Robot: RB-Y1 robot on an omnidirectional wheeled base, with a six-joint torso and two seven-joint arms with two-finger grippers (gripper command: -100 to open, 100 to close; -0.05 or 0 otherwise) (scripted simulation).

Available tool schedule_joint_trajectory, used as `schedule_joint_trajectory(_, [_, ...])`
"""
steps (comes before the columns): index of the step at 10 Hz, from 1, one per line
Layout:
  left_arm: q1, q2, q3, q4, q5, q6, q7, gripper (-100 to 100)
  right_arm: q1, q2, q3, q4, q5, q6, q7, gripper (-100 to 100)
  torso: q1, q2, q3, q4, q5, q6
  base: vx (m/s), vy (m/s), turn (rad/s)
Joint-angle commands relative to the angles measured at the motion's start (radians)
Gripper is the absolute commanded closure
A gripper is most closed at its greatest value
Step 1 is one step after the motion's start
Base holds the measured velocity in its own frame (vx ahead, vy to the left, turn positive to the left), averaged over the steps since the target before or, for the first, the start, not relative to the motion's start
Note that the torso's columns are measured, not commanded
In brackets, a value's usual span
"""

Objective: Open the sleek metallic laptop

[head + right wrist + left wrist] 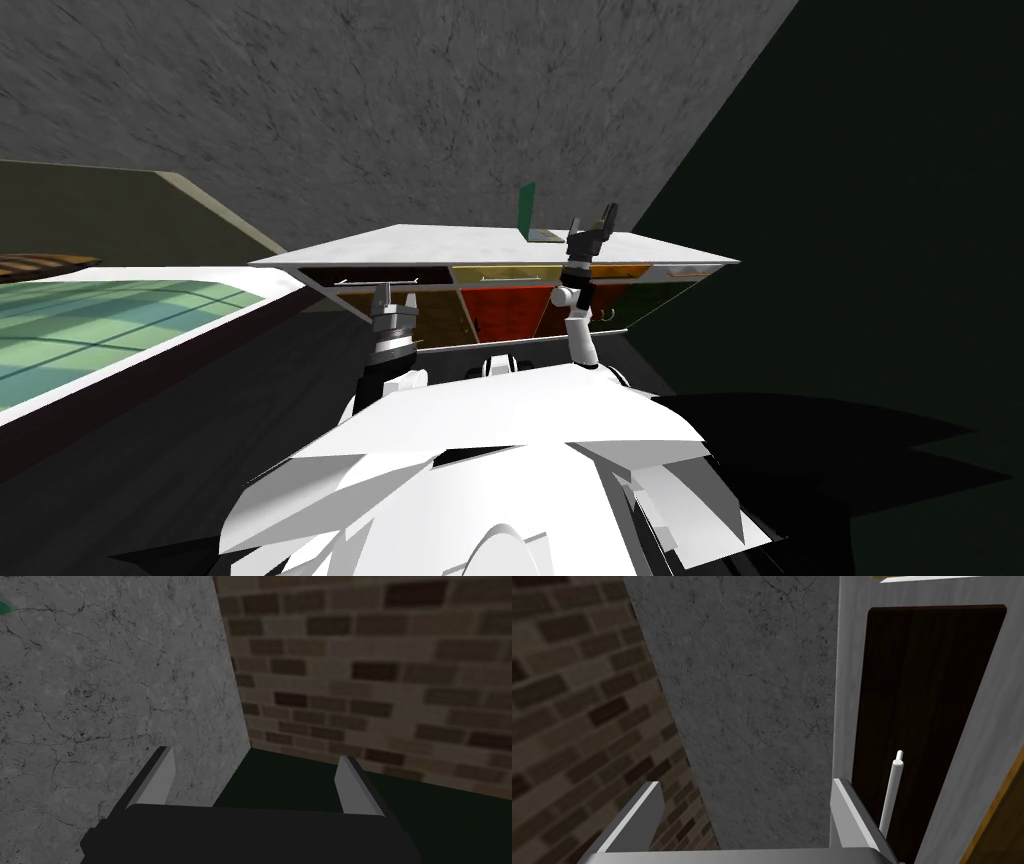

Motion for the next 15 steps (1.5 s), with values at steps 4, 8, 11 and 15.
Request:
schedule_joint_trajectory(4, [0.000,0.000,0.000,0.000,0.000,0.000,0.000,0,-0.165,-0.004,-0.045,0.080,-0.135,-0.051,-0.003,-100,0.000,-0.001,0.000,0.000,0.000,0.001,-0.022,-0.013,0.105])
schedule_joint_trajectory(8, [0.000,0.000,0.000,0.000,0.000,0.000,0.000,0,-0.277,-0.007,-0.066,0.117,-0.217,-0.071,-0.005,-100,0.000,0.000,0.000,0.000,0.000,0.000,-0.016,-0.017,0.096])
schedule_joint_trajectory(11, [0.000,0.000,0.000,0.000,0.000,0.000,0.000,0,-0.354,-0.009,-0.088,0.154,-0.280,-0.090,-0.006,-100,0.000,0.000,0.000,0.000,0.000,0.001,-0.018,-0.023,0.089])
schedule_joint_trajectory(15, [0.000,0.000,0.000,0.000,0.000,0.000,0.000,0,-0.485,-0.012,-0.133,0.232,-0.406,-0.128,-0.010,-100,0.000,0.000,0.000,0.000,0.000,0.000,-0.018,-0.031,0.142])
